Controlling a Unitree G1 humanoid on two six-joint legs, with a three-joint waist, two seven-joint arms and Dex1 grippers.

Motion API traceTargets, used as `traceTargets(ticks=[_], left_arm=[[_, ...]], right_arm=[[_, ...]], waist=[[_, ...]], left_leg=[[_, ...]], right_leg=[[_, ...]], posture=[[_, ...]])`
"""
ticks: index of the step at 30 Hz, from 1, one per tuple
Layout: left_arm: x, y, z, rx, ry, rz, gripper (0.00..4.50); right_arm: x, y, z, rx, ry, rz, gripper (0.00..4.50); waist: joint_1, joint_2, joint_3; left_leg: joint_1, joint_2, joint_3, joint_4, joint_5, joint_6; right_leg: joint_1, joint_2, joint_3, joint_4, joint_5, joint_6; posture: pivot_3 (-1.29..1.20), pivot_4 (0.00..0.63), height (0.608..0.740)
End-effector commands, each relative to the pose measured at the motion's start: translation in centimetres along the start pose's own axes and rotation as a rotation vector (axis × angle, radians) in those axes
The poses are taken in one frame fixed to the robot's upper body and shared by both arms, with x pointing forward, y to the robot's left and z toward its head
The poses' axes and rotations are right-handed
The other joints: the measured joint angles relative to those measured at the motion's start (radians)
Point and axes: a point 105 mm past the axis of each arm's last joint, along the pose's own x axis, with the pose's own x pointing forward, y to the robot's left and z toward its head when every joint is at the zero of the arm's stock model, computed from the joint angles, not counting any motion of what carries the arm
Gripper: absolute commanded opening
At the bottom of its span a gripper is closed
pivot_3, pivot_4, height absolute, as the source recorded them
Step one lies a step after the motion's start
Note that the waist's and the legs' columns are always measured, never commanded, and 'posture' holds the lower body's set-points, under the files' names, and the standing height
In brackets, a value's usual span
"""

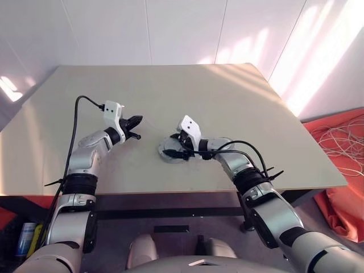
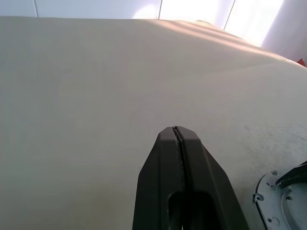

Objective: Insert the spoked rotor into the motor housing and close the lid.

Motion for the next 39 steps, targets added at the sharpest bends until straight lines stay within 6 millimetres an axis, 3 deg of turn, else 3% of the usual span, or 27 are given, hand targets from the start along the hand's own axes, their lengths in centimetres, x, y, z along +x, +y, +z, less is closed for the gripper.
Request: traceTargets(ticks=[1, 4, 6, 7, 8, 9, 10, 12, 14, 16, 20, 24, 27, 34, 39], left_arm=[[0.2, -0.4, 1.8, 0.041, -0.047, -0.016, 0.00], [0.1, -0.4, 1.8, 0.041, -0.047, -0.016, 0.00], [0.1, -0.4, 1.8, 0.040, -0.047, -0.016, 0.00], [0.1, -0.4, 1.8, 0.039, -0.047, -0.017, 0.00], [0.2, -0.5, 1.8, 0.039, -0.046, -0.018, 0.00], [0.2, -0.5, 1.7, 0.038, -0.046, -0.019, 0.00], [0.2, -0.5, 1.7, 0.038, -0.045, -0.020, 0.00], [0.2, -0.6, 1.7, 0.038, -0.045, -0.021, 0.00], [0.2, -0.6, 1.7, 0.038, -0.045, -0.022, 0.00], [0.3, -0.6, 1.7, 0.037, -0.046, -0.022, 0.00], [0.3, -0.6, 1.7, 0.037, -0.047, -0.021, 0.00], [0.2, -0.6, 1.7, 0.035, -0.047, -0.020, 0.00], [0.2, -0.6, 1.6, 0.034, -0.046, -0.019, 0.00], [0.2, -0.7, 1.4, 0.030, -0.042, -0.022, 0.00], [0.2, -0.7, 1.4, 0.029, -0.041, -0.022, 0.00]], right_arm=[[-2.2, 0.2, -8.0, 0.057, 0.300, -0.047, 3.17], [-2.8, -0.1, -8.6, 0.037, 0.332, -0.047, 3.17], [-3.1, -0.2, -8.8, 0.027, 0.346, -0.046, 3.17], [-3.2, -0.2, -8.8, 0.028, 0.347, -0.043, 3.17], [-3.3, -0.3, -8.8, 0.029, 0.346, -0.041, 3.17], [-3.4, -0.3, -8.7, 0.031, 0.343, -0.038, 3.17], [-3.4, -0.3, -8.6, 0.036, 0.336, -0.034, 3.17], [-3.2, -0.1, -7.9, 0.068, 0.299, -0.020, 3.17], [-3.1, 0.0, -7.0, 0.096, 0.260, -0.004, 3.17], [-3.0, -0.1, -6.5, 0.101, 0.244, -0.003, 3.17], [-3.0, -0.3, -6.2, 0.101, 0.241, -0.008, 3.17], [-2.9, -0.3, -5.9, 0.118, 0.224, -0.010, 3.17], [-2.9, -0.4, -5.3, 0.122, 0.213, -0.012, 3.17], [-3.3, 0.5, -2.0, 0.170, 0.110, 0.065, 3.17], [-3.6, 1.0, -0.8, 0.177, 0.082, 0.097, 3.17]], waist=[[0.000, 0.002, 0.001], [-0.003, 0.014, 0.006], [-0.006, 0.034, 0.011], [0.004, 0.033, 0.012], [0.020, 0.013, 0.006], [0.035, -0.016, -0.003], [0.055, -0.012, -0.005], [0.083, 0.003, -0.015], [0.090, 0.012, -0.022], [0.086, 0.008, -0.023], [0.062, 0.004, -0.024], [0.047, 0.004, -0.024], [0.044, 0.004, -0.024], [0.050, 0.003, -0.023], [0.050, 0.003, -0.023]], left_leg=[[0.003, -0.001, 0.000, -0.001, 0.000, 0.000], [0.011, 0.000, 0.000, -0.001, -0.001, 0.002], [0.015, 0.008, -0.003, -0.004, -0.004, 0.005], [0.011, 0.018, -0.003, -0.008, -0.004, 0.005], [0.006, 0.015, 0.003, -0.010, -0.004, 0.005], [0.006, 0.013, 0.030, -0.009, -0.004, 0.005], [0.015, 0.005, 0.050, -0.007, -0.003, 0.003], [0.002, -0.003, 0.025, -0.004, -0.015, 0.002], [-0.010, 0.001, 0.018, -0.008, 0.004, -0.017], [-0.014, 0.002, 0.016, -0.007, 0.016, -0.017], [-0.018, 0.000, 0.007, -0.005, 0.016, -0.017], [-0.022, 0.000, 0.007, -0.004, 0.014, -0.013], [-0.023, 0.000, 0.007, -0.004, 0.013, -0.012], [-0.031, 0.000, 0.007, -0.003, 0.013, -0.011], [-0.045, -0.001, 0.005, 0.002, 0.007, -0.002]], right_leg=[[0.001, -0.004, -0.004, -0.001, 0.000, 0.000], [0.008, -0.013, -0.027, -0.007, -0.002, 0.003], [0.026, -0.017, -0.060, -0.032, -0.002, 0.003], [0.041, -0.022, -0.072, -0.031, -0.004, 0.007], [0.037, -0.030, -0.063, 0.013, -0.022, 0.003], [0.039, -0.033, -0.025, 0.080, -0.036, -0.003], [0.030, -0.036, 0.013, 0.089, -0.090, 0.016], [0.025, -0.028, 0.018, 0.088, -0.089, 0.014], [0.019, -0.016, 0.015, 0.087, -0.085, 0.010], [0.018, -0.013, 0.014, 0.084, -0.082, 0.010], [0.022, -0.013, 0.015, 0.063, -0.072, 0.015], [0.025, -0.013, 0.015, 0.050, -0.064, 0.011], [0.025, -0.013, 0.015, 0.047, -0.063, 0.011], [0.021, -0.012, 0.014, 0.043, -0.062, 0.013], [0.016, -0.010, 0.013, 0.037, -0.058, 0.021]], posture=[[0.00, 0.000, 0.740], [0.00, 0.000, 0.740], [0.00, 0.000, 0.740], [0.00, 0.000, 0.740], [0.00, 0.000, 0.740], [0.00, 0.000, 0.740], [0.00, 0.000, 0.740], [0.00, 0.000, 0.740], [0.00, 0.000, 0.740], [0.00, 0.000, 0.740], [0.00, 0.000, 0.740], [0.00, 0.000, 0.740], [0.00, 0.000, 0.740], [0.00, 0.000, 0.740], [0.00, 0.000, 0.740]])
